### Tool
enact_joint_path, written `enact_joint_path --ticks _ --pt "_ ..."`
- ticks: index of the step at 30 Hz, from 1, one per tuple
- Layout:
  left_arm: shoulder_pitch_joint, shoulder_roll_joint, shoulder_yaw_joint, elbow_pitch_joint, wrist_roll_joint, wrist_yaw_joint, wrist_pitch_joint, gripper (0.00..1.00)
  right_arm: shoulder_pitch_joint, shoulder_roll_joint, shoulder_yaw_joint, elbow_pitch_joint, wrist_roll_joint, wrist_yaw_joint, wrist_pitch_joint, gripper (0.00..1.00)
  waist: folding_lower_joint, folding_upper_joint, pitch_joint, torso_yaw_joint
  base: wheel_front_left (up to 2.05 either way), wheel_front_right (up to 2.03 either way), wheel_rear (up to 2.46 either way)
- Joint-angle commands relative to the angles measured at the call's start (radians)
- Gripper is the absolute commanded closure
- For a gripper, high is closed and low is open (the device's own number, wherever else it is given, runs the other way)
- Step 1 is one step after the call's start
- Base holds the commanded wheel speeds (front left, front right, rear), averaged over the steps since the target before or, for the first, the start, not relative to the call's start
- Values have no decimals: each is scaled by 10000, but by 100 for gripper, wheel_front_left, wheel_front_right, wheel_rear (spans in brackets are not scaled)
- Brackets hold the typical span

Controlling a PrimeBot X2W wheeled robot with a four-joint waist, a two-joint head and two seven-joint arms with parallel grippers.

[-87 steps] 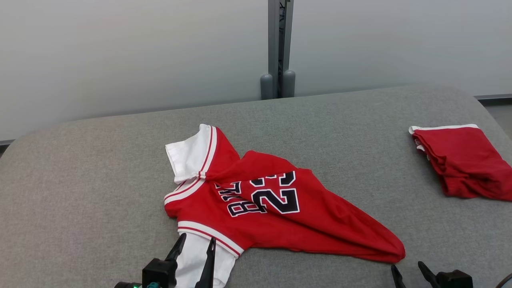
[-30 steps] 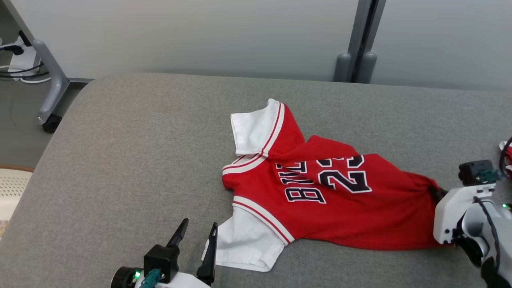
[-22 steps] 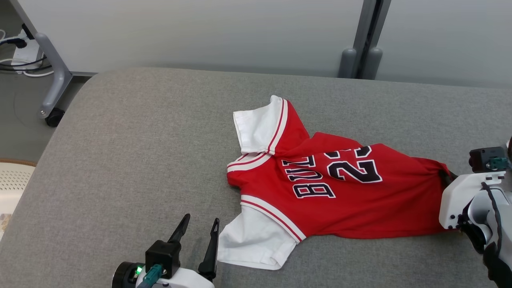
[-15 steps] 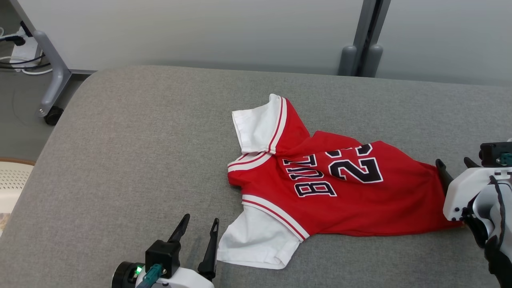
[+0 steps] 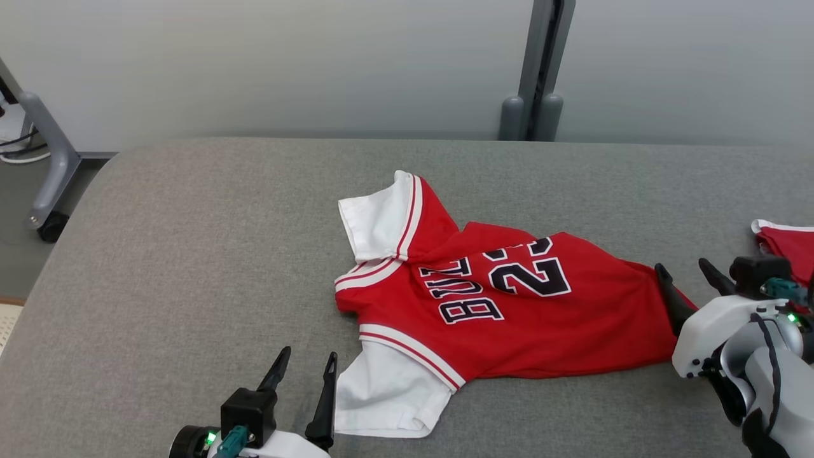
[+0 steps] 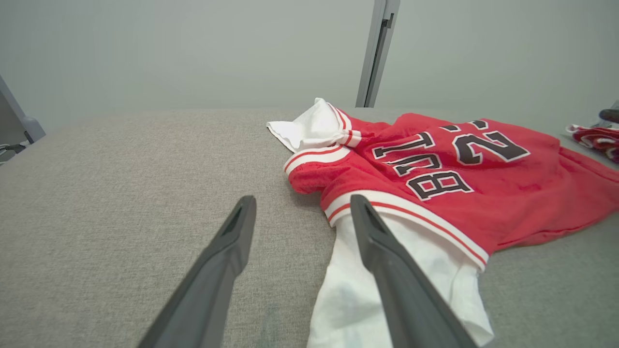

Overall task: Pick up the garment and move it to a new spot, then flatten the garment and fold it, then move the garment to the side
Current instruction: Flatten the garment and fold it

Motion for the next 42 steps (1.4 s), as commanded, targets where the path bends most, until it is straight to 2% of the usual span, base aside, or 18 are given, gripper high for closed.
enact_joint_path --ticks 1,3,7,8,9,14,19,23,29,42 --pt "141 62 45 -4 -89 68 -58 0 315 -162 -172 -506 -107 -2 -95 0 0 -1 -201 -152 0 0 0" --pt "149 53 71 -14 -118 71 -72 0 778 -252 -750 -1510 -412 -2 -89 0 0 -1 -319 -235 0 0 0" --pt "293 41 159 -36 -189 83 -94 0 2226 15 -2173 -3640 -1241 0 -87 0 0 -1 -500 -369 0 0 0" --pt "293 41 159 -36 -189 83 -94 0 2226 15 -2173 -3640 -1241 0 -87 0 0 -1 -500 -369 0 0 0" --pt "322 37 186 -46 -216 85 -98 0 2536 120 -2522 -4137 -1481 0 -88 0 0 -1 -539 -403 0 0 0" --pt "485 -2 300 -71 -260 87 -143 0 4250 970 -3717 -6252 -2732 0 -88 0 0 -1 -738 -523 0 0 0" --pt "661 -71 450 -64 -322 69 -160 0 5380 1750 -4215 -7536 -3481 0 -89 0 0 -1 -925 -588 0 0 0" --pt "835 -89 561 -98 -277 30 -164 0 6031 2124 -4317 -8182 -3733 0 -26 0 0 -1 -1068 -591 0 0 0" --pt "1151 -130 837 -422 -89 -3 -170 0 6604 2321 -4501 -8752 -3862 -2 68 0 0 -1 -1210 -588 0 0 0" --pt "1566 -277 1202 -792 299 -139 -173 0 6655 2331 -4486 -8709 -3570 0 164 0 0 -1 -1289 -518 0 0 0"
